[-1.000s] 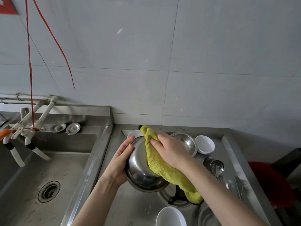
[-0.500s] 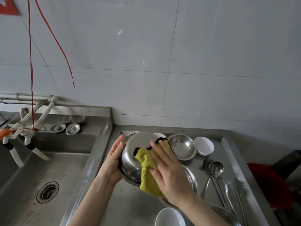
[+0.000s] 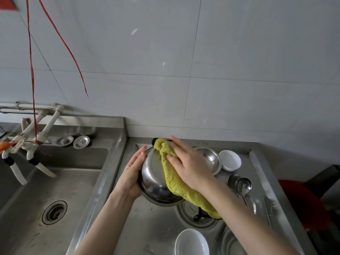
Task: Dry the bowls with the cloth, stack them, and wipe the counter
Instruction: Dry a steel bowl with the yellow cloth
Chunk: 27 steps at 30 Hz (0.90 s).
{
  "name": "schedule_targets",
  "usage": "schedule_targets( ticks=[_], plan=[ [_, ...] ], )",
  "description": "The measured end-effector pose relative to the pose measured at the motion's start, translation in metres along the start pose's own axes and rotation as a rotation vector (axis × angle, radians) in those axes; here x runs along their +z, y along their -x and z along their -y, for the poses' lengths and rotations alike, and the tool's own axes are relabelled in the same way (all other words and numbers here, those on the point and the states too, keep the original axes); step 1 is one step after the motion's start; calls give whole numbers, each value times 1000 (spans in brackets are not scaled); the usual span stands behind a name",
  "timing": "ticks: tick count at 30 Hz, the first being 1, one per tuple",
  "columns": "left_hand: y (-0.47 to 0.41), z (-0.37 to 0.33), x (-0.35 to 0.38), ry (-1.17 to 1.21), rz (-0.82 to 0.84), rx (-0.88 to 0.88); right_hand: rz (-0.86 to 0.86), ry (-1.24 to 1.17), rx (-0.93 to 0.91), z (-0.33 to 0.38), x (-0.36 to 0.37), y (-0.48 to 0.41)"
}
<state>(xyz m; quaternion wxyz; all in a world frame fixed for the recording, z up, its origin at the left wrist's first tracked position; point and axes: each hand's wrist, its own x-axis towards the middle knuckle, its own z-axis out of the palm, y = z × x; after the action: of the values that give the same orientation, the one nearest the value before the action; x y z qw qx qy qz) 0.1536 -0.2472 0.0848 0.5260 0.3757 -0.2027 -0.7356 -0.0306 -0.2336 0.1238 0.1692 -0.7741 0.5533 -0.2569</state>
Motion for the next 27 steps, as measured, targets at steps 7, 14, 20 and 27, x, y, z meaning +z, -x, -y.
schedule_targets(
  ticks=[7, 14, 20, 27],
  plan=[
    [-6, 7, -7, 106, -221, -5, -57, 214, -289, 3, 42, 54],
    [-9, -1, -37, 147, -280, -109, -190, -212, -73, -23, 58, 77],
    [1, -10, -37, 162, -361, -124, -175, -227, 69, -35, 51, 58],
    [12, -12, -34, 239, -420, -74, -166, -255, 90, -33, 39, 45]
  ],
)
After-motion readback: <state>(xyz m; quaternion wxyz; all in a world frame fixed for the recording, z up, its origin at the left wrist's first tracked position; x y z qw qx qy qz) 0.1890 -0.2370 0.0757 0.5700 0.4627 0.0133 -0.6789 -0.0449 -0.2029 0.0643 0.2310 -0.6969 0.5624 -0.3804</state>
